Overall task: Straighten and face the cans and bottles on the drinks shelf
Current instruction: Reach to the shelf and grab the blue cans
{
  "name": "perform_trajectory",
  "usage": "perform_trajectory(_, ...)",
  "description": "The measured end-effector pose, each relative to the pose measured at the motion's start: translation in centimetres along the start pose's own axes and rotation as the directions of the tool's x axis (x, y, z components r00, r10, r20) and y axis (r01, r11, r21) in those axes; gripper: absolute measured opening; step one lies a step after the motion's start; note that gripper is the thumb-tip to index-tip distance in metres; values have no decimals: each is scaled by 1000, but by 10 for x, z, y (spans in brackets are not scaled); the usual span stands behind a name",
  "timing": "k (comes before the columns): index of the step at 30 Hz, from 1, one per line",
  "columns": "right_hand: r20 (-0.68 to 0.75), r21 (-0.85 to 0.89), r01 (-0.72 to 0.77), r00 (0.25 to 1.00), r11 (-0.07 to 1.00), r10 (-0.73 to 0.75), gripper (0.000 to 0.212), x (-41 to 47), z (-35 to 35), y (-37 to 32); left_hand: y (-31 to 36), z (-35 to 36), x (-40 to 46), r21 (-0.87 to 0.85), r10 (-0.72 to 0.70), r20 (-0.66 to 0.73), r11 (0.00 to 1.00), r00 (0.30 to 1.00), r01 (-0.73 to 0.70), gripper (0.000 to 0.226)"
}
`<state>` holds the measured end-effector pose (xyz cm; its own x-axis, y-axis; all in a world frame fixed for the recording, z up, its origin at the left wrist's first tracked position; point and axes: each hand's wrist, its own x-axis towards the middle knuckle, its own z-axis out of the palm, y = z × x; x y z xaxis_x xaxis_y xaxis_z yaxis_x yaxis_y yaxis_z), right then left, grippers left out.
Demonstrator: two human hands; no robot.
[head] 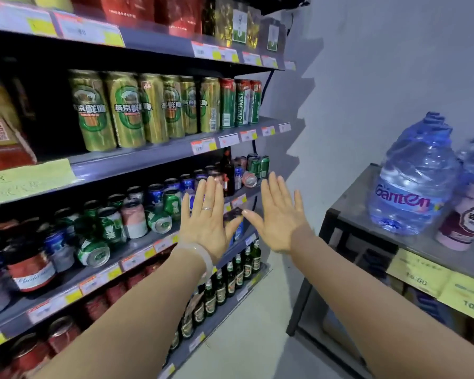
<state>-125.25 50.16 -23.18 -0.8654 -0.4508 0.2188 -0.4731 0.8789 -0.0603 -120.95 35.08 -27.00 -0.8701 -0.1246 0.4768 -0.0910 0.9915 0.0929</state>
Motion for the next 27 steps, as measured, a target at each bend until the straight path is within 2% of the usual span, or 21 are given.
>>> perform_trajectory(3,46,10,16,999,1000,-16,79,53,25,16,-4,37,39,-40,-53,29,998,998,54,101)
perform_trajectory(7,10,2,40,999,999,-40,92,123,59,27,-20,74,92,11,-139,127,990,982,139,83)
perform_trajectory(9,51,21,43,998,999,-44,80,152,74,29,-27,88,111,31,-175,164,985,971,172,78)
perform_trajectory(12,129,42,89,987,995,-94,75,180,94,30,-37,110,124,52,-202,190,979,961,196,78)
perform_trajectory(18,157,174,151,971,973,-178,76,208,127,27,-54,140,128,69,-301,263,954,917,293,80)
perform_trajectory(22,220,236,173,949,956,-226,76,226,149,26,-65,154,124,69,-352,266,936,897,346,101)
perform_trajectory(24,242,244,200,935,949,-259,76,236,159,26,-69,158,125,69,-398,274,916,875,395,98)
perform_trajectory(27,280,271,248,904,930,-322,75,254,168,28,-73,165,130,120,-459,306,888,834,444,80)
